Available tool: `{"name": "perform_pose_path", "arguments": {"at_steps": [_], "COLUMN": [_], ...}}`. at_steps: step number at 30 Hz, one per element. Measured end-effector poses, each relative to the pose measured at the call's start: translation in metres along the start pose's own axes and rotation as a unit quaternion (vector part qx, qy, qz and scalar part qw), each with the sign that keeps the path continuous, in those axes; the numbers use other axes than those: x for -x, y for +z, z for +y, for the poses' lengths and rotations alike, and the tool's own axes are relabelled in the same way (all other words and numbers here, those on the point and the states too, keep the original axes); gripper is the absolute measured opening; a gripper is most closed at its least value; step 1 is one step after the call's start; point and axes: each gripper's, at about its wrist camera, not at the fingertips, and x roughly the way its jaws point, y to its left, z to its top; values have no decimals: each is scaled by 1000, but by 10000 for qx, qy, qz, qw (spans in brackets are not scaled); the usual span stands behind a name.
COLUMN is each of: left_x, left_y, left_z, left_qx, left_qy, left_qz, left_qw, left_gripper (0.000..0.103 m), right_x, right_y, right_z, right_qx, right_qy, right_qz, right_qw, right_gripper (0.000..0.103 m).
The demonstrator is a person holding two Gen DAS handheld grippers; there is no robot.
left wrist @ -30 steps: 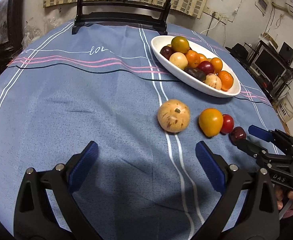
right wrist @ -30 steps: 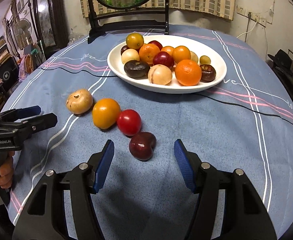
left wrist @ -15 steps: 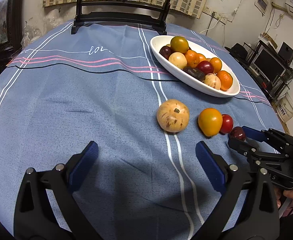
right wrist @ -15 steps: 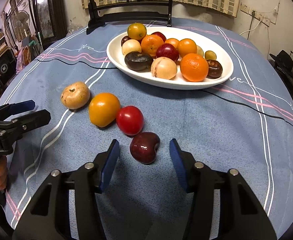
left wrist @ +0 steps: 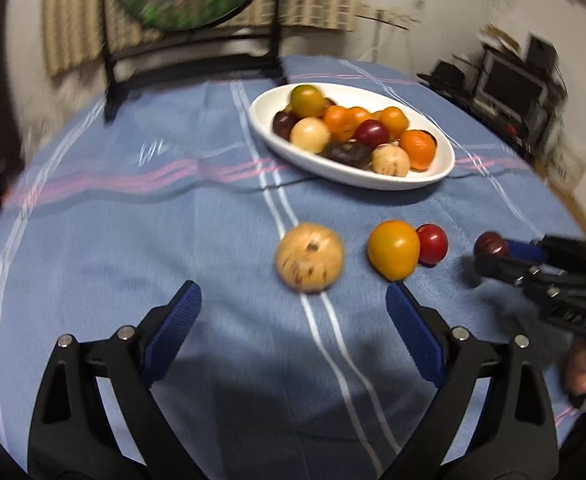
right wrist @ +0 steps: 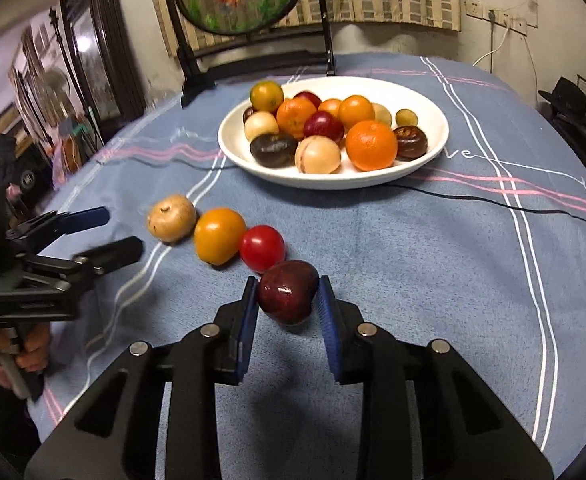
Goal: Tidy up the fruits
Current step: 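Grasp the tan mottled fruit with the left tool while the right tool holds the plum, then carry the plum and tan fruit onto the white plate and open both tools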
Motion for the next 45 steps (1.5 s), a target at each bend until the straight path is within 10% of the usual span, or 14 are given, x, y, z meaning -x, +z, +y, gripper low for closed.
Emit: {"name": "perform_pose_path", "arguments": {"at_steps": [9,45], "left_x": [-37,-51], "left_y": [10,17], "left_z": [2,-11], "left_qx": [-345,-445], "left_qy": [-213,-54], "left_qz": [483,474], "left_qw": [9980,9979], "left_gripper": [63,44], "right_x": [5,3], "right_y": [1,-2], "right_z": [-5,-19], "right_qx": [-162,-503], "right_qy": [205,533], "right_qz": [-165,-78], "right_qw": [9995,9973], "right_gripper": [30,30]}}
